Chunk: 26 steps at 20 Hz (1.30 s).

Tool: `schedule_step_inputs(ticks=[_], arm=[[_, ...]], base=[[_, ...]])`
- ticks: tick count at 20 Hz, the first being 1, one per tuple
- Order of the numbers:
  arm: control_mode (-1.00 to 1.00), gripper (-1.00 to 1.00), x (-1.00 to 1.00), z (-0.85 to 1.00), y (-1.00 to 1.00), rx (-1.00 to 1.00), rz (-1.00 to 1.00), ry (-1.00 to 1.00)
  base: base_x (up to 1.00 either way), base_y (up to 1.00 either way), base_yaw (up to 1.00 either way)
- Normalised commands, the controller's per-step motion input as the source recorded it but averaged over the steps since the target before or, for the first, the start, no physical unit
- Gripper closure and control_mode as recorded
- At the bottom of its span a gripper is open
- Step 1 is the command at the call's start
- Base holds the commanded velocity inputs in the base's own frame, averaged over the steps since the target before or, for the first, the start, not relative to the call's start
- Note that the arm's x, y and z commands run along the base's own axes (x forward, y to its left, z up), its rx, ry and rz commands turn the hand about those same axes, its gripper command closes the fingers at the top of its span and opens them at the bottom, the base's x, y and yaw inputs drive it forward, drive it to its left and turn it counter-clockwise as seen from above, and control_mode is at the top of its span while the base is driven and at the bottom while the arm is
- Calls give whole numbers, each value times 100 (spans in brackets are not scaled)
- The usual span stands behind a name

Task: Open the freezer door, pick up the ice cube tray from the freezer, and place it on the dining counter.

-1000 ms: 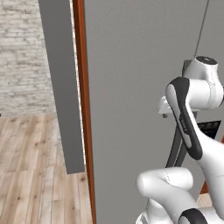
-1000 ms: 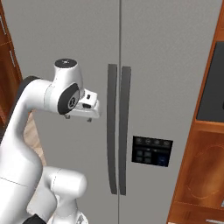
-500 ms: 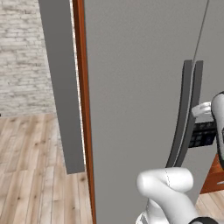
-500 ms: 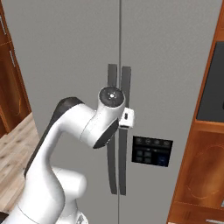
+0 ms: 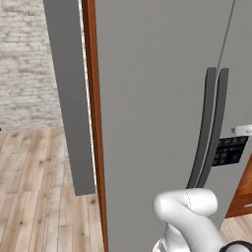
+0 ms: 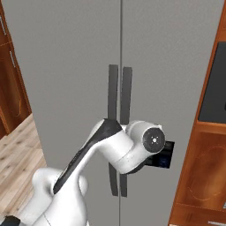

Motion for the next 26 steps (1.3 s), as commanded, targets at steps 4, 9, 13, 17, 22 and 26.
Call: schedule_step_inputs(ticks=[4,9,13,17,22,26], arm=[[-100,-100,38,0,-23,2,4,-14],[-100,-100,30,0,-8,0,2,-11],[-100,-100,5,0,0,0,2,-12],[-100,-100,-37,0,2,0,4,-10],[-100,-100,-47,0,18,0,1,-11],[-100,-100,-7,0,39,0,0,-15]], base=[[0,0,0],[0,0,0],[0,0,0],[0,0,0],[0,0,0],[0,0,0]])
